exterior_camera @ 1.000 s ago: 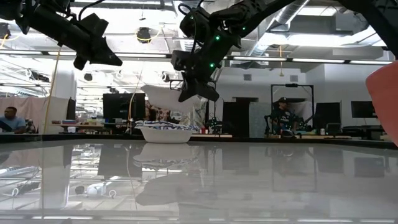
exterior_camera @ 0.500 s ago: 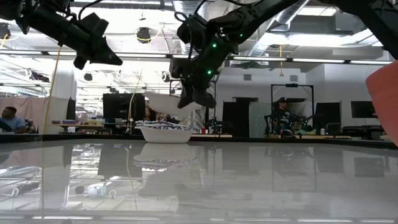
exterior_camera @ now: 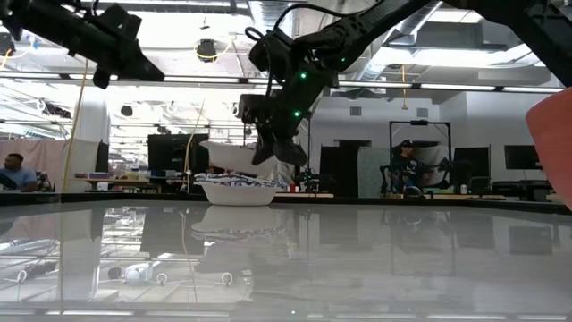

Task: Nest bowls inside each other
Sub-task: Stack the blue patterned bowl on top of the blue patterned bowl

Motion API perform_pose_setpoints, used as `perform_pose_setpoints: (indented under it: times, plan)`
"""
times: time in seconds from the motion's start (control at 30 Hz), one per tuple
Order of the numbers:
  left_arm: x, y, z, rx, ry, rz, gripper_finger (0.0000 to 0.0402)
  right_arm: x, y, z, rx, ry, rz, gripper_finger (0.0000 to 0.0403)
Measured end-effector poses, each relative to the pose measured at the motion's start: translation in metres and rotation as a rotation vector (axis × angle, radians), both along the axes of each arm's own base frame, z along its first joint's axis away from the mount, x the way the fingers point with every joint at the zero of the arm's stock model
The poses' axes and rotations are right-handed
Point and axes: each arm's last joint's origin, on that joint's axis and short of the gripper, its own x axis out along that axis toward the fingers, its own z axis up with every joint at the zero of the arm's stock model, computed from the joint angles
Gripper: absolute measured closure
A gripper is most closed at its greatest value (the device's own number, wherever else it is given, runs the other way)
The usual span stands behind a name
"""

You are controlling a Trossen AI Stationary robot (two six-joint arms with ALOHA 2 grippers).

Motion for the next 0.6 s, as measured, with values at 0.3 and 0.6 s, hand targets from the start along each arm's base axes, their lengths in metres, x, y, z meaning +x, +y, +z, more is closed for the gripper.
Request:
perform_pose_setpoints:
  times: [0.3, 0.6]
  plan:
    - [-0.011, -0.008, 0.002, 0.008, -0.031, 0.037, 0.0401, -0.001, -0.003, 0.000, 0.025, -0.007, 0.007, 0.0392]
    - [-0.013, -0.009, 0.001, 0.002, -0.027, 0.038, 0.0401, -0.002, -0.006, -0.001, 0.034, -0.012, -0.008, 0.0392]
